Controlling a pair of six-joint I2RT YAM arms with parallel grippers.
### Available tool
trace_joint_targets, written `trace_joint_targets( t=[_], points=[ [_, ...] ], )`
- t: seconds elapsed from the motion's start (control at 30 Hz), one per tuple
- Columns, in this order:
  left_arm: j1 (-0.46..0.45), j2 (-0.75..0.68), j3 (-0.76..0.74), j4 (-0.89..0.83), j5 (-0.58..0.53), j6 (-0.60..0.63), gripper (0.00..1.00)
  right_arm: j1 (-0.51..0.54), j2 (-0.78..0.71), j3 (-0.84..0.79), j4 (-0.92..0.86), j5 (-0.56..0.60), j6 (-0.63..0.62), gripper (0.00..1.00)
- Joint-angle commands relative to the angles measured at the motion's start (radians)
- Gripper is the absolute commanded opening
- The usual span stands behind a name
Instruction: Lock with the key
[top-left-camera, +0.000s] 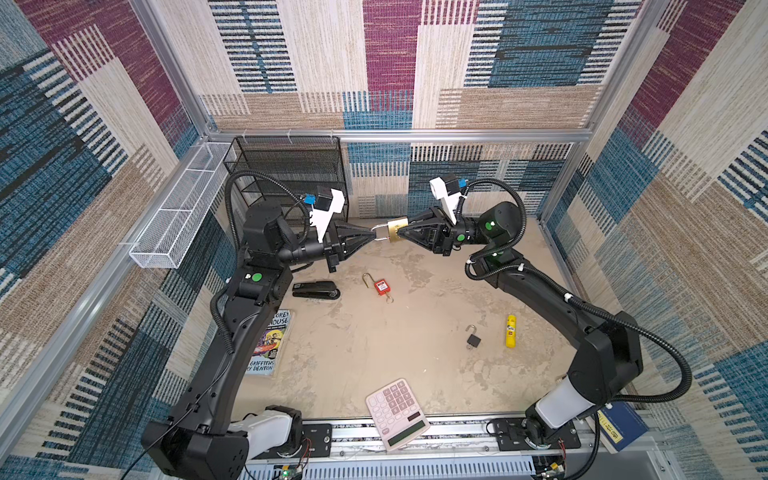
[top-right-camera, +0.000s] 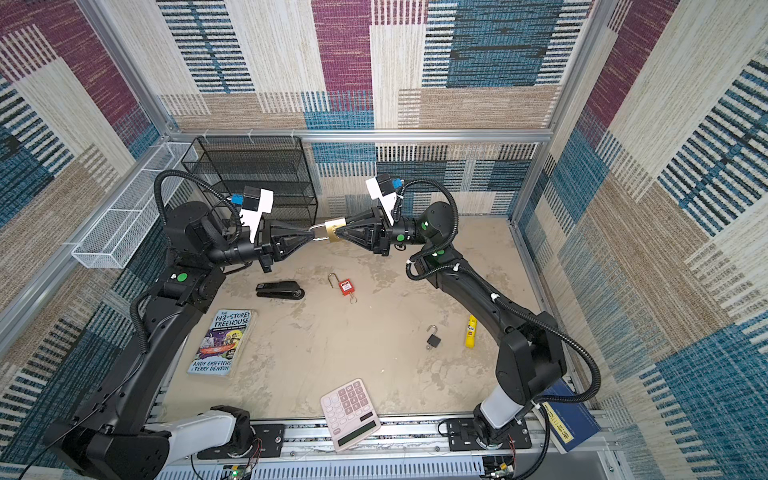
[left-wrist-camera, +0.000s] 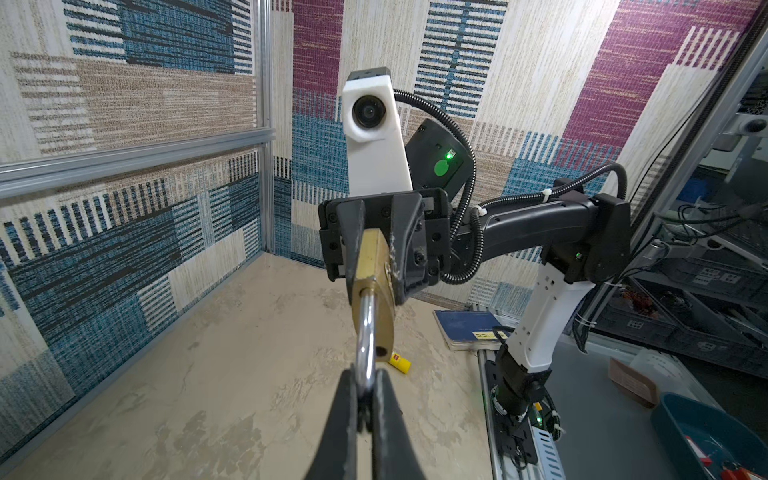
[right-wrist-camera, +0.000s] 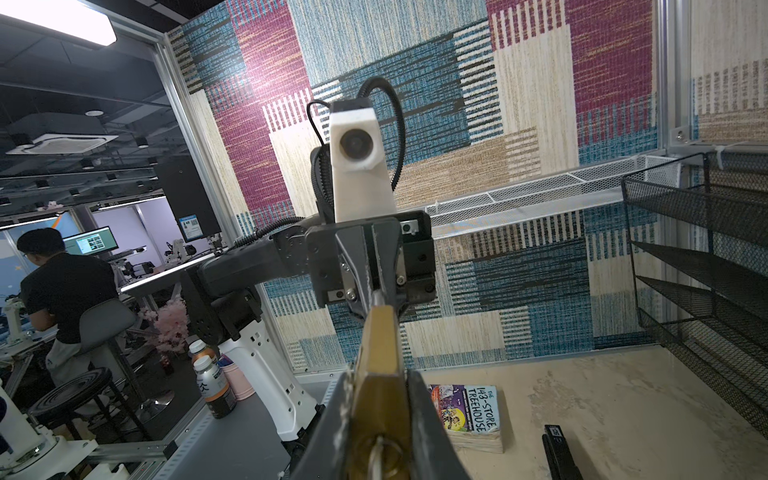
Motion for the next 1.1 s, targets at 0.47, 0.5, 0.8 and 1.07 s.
trace_joint_targets(
  t=[0.47,0.5,0.8,1.07],
  points=[
    [-0.024,0.029,0.011,0.113,0.089,-0.107,0.00,0.015,-0.018,-0.021,-0.052,0.005,-0.176,0.00],
    [-0.024,0.027,0.009,0.113,0.091,-0.109,0.00,0.015,-0.012,-0.013,-0.052,0.001,-0.170,0.00],
    [-0.032,0.037,0.006,0.113,0.085,-0.061,0.00,0.017,0.011,-0.015,0.050,-0.021,0.011,0.00],
    [-0.048,0.066,0.020,0.112,0.100,-0.041,0.00,0.050,0.026,-0.026,0.056,-0.017,0.038,0.00]
  ],
)
